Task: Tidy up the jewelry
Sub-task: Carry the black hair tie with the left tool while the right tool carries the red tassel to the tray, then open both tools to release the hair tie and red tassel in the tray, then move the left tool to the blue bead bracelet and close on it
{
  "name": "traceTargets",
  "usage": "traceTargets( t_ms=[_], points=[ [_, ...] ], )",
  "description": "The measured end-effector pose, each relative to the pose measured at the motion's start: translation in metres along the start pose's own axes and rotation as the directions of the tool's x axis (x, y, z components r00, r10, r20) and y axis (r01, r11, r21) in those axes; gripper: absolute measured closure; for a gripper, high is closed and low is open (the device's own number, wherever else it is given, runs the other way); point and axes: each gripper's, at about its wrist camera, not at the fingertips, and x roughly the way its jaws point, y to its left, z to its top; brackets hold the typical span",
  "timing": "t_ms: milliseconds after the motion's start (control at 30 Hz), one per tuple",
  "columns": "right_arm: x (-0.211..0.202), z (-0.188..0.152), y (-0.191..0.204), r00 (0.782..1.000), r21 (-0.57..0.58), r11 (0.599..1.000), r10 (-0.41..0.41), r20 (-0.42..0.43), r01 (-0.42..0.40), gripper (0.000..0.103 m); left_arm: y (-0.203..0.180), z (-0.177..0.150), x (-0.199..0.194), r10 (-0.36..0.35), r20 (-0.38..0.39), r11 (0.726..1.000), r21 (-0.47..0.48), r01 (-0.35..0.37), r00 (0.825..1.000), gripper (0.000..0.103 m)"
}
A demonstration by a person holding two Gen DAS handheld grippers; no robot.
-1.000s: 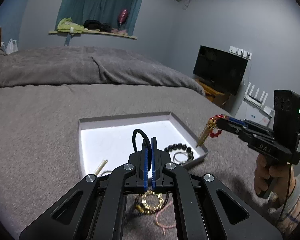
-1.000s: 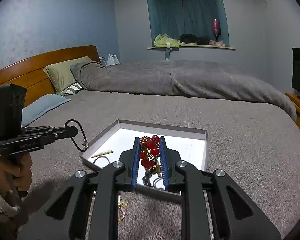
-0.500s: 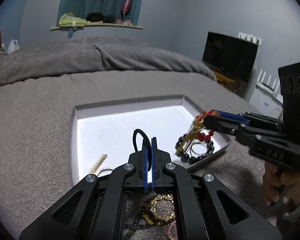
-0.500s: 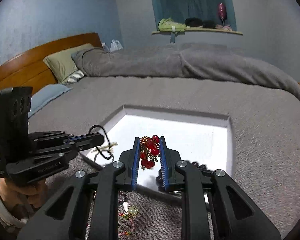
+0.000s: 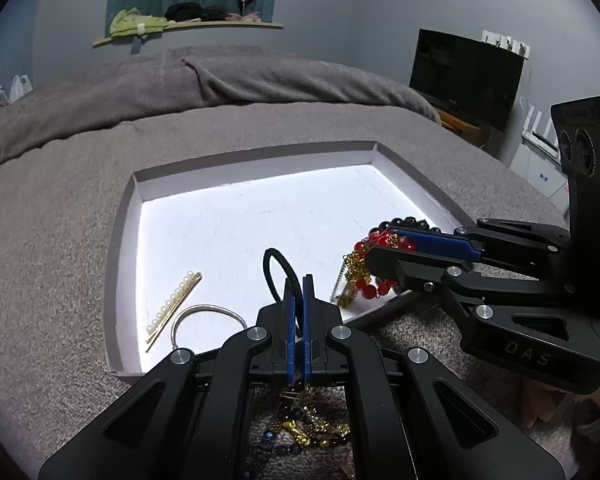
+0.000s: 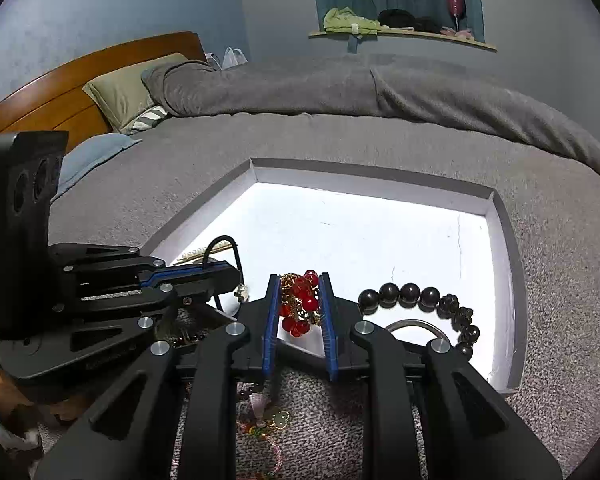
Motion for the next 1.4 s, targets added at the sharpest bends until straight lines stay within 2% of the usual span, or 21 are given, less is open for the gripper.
traceTargets(
  t_ms=[100,167,233,267,333,367,433,500,767,867,1100,1133,1200,1400],
  points=[
    [0.003,-0.001,-0.003,1.0,0.013,1.0,-0.001,-0.013,0.001,0.084,0.001,0.0,0.0,0.007,-0.002,1.0,-0.002,-0.007,1.0,0.098],
    [0.003,-0.002,-0.005,1.0,0.018,1.0,-0.002,-0.015,0.002,0.084,0.0,0.0,-0.001,0.014,-0.002,1.0,0.0,-0.014,1.0,0.088],
    [0.004,-0.002,-0.005,1.0,0.017,1.0,-0.006,-0.017,0.006,0.083,-0.001,-0.001,-0.005,0.024,0.011,1.0,0.002,-0.024,1.0,0.074],
    [0.004,-0.003,-0.005,1.0,0.017,1.0,-0.008,-0.017,0.008,0.082,-0.002,-0.001,-0.005,0.027,0.013,1.0,0.004,-0.027,1.0,0.07],
    [0.003,-0.003,-0.006,1.0,0.018,1.0,-0.012,-0.013,0.012,0.075,-0.002,-0.001,-0.007,0.036,0.019,0.999,0.011,-0.036,0.999,0.059],
    [0.001,-0.003,-0.005,1.0,0.018,1.0,-0.016,-0.008,0.016,0.066,-0.003,0.0,-0.008,0.038,0.02,0.999,0.013,-0.039,0.999,0.054],
    [-0.001,-0.003,-0.006,1.0,0.019,0.999,-0.027,0.005,0.027,0.066,-0.004,0.0,-0.01,0.044,0.029,0.999,0.018,-0.045,0.999,0.043],
    [-0.003,-0.003,-0.006,1.0,0.02,0.999,-0.028,0.011,0.028,0.065,-0.004,0.0,-0.013,0.048,0.039,0.999,0.02,-0.049,0.998,0.037],
    [-0.016,-0.007,-0.012,0.997,0.03,0.997,-0.068,0.036,0.067,0.064,0.002,-0.001,-0.029,0.082,0.07,0.996,0.019,-0.083,0.994,0.036],
    [-0.024,-0.011,-0.016,0.996,0.038,0.996,-0.08,0.042,0.079,0.064,0.008,-0.005,-0.038,0.095,0.082,0.995,0.01,-0.096,0.992,0.028],
    [-0.037,-0.023,-0.018,0.994,0.037,0.994,-0.103,0.034,0.102,0.064,0.019,-0.02,-0.054,0.104,0.073,0.995,-0.009,-0.103,0.992,0.028],
    [-0.038,-0.024,-0.018,0.994,0.037,0.994,-0.105,0.034,0.103,0.063,0.02,-0.023,-0.057,0.104,0.071,0.995,-0.013,-0.103,0.992,0.028],
    [-0.042,-0.027,-0.016,0.994,0.032,0.994,-0.107,0.036,0.106,0.051,0.022,-0.027,-0.061,0.1,0.067,0.995,-0.021,-0.099,0.993,0.028],
    [-0.051,-0.035,-0.006,0.994,0.009,0.995,-0.099,0.04,0.098,0.049,0.028,-0.044,-0.072,0.098,0.044,0.994,-0.043,-0.096,0.994,0.028]
  ],
)
